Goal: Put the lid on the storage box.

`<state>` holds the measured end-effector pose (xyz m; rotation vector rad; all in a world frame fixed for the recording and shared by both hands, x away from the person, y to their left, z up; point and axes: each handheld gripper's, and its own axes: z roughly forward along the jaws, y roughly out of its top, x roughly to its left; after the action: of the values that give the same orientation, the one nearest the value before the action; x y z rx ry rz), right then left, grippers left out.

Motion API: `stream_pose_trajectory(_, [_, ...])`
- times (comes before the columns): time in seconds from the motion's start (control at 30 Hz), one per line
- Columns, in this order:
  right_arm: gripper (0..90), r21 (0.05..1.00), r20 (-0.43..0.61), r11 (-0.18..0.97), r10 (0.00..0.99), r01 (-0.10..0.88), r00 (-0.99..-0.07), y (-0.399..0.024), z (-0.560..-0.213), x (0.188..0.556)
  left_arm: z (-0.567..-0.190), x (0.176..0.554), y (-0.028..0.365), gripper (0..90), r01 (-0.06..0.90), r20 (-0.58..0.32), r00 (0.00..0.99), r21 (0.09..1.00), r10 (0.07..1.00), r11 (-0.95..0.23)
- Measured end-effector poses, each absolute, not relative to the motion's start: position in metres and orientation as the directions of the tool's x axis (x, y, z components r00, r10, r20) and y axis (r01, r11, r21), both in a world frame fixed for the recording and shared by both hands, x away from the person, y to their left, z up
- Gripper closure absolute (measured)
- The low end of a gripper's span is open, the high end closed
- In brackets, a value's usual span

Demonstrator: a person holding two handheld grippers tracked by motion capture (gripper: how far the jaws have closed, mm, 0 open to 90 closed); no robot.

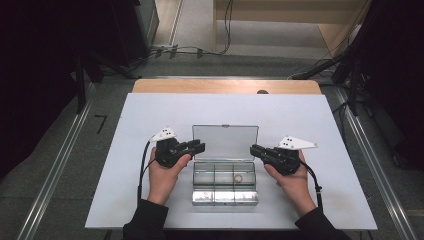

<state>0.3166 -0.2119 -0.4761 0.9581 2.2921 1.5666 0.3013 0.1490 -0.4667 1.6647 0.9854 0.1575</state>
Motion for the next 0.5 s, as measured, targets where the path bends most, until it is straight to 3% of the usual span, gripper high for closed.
stream_pose_trajectory(0.33, [77.8,0.887,0.200,0.220,0.607,0.405,-0.769,-0.2130,-0.4745,0.3151,-0.4652,0.2973,0.1498,67.8,0.502,-0.361,0.652,0.865,0.667,-0.023])
stream_pose_trajectory(0.5, [64.9,0.894,0.232,0.186,0.585,0.408,-0.777,-0.2165,-0.4671,0.3153,-0.4653,0.2941,0.1504,67.5,0.493,-0.358,0.658,0.870,0.663,-0.020])
